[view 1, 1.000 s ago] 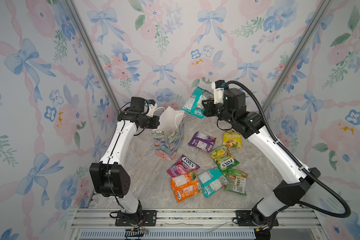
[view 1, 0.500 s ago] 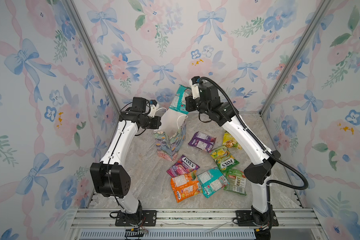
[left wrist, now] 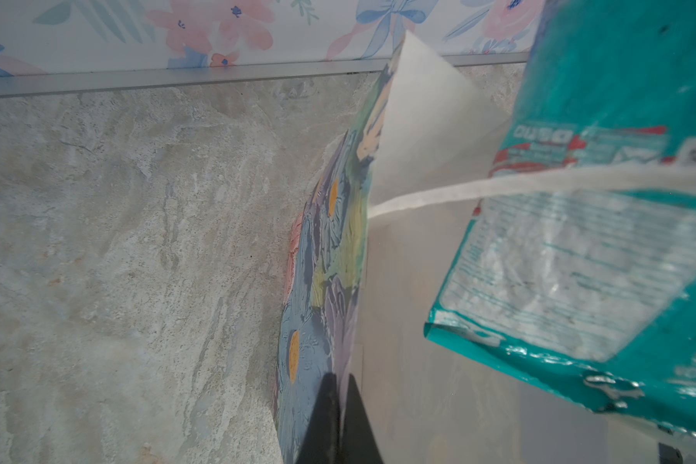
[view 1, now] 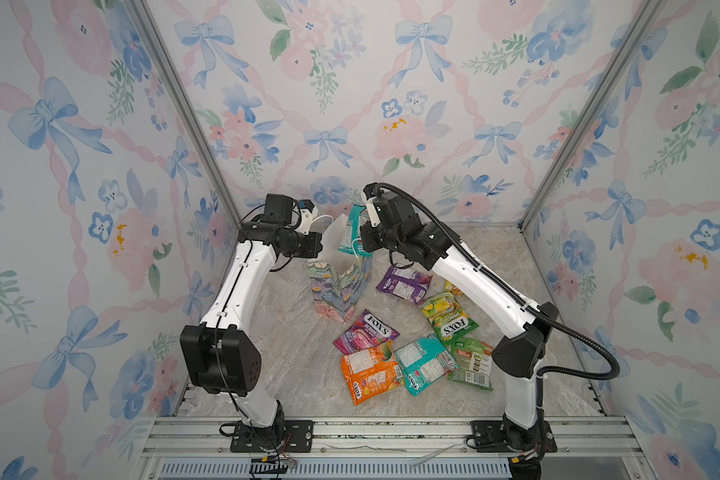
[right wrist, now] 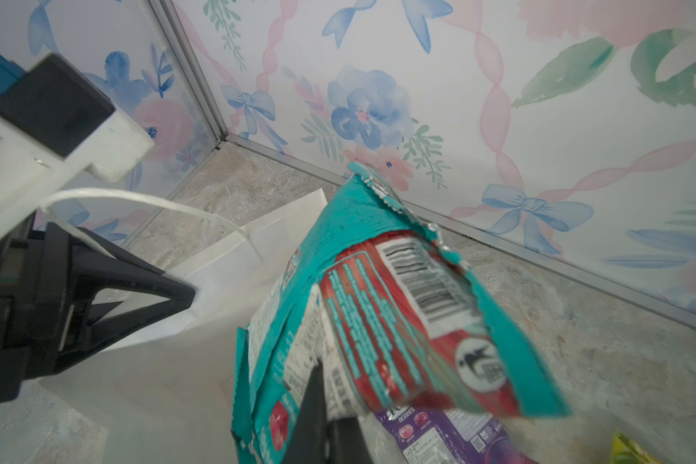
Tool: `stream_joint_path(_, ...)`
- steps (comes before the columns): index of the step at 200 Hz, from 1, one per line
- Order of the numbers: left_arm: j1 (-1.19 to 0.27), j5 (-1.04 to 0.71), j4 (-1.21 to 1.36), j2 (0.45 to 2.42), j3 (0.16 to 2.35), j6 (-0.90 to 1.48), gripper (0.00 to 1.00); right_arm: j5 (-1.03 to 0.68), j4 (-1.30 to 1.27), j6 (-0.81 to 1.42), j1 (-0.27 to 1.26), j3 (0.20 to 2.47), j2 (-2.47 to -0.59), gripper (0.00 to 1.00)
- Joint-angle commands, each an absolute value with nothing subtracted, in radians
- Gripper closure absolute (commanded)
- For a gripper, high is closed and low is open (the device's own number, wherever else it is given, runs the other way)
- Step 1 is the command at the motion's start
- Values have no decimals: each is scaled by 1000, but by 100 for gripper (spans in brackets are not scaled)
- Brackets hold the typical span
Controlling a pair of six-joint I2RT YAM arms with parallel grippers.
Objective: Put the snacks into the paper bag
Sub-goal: 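Lift the teal packet with the right gripper and carry it toward the bag, then lower the teal packet into the bag opening held by the left gripper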
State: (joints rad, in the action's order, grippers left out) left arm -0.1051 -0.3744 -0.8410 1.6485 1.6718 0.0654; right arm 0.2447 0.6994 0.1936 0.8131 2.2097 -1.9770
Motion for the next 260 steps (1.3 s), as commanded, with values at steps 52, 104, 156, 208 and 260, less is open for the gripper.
stream_joint_path(52, -109, -367, -859, 1659, 1684, 84, 100, 247, 653, 205, 854, 2149, -1864, 100)
stream_joint_path(104, -109, -370, -859, 1658, 1681, 85, 100, 223, 643, 241, 862, 2270, -1974, 100)
stream_joint_path(156, -109, -374, -859, 1658, 1681, 84, 100, 206, 670, 273, 868, 2412, -2088, 100)
stream_joint_path(208, -109, -374, -859, 1662, 1683, 87, 100, 215, 625, 298, 893, 2384, -2081, 100)
stream_joint_path(260, -109, -369, -859, 1655, 1682, 86, 100, 218, 539, 315, 897, 2309, -2057, 100)
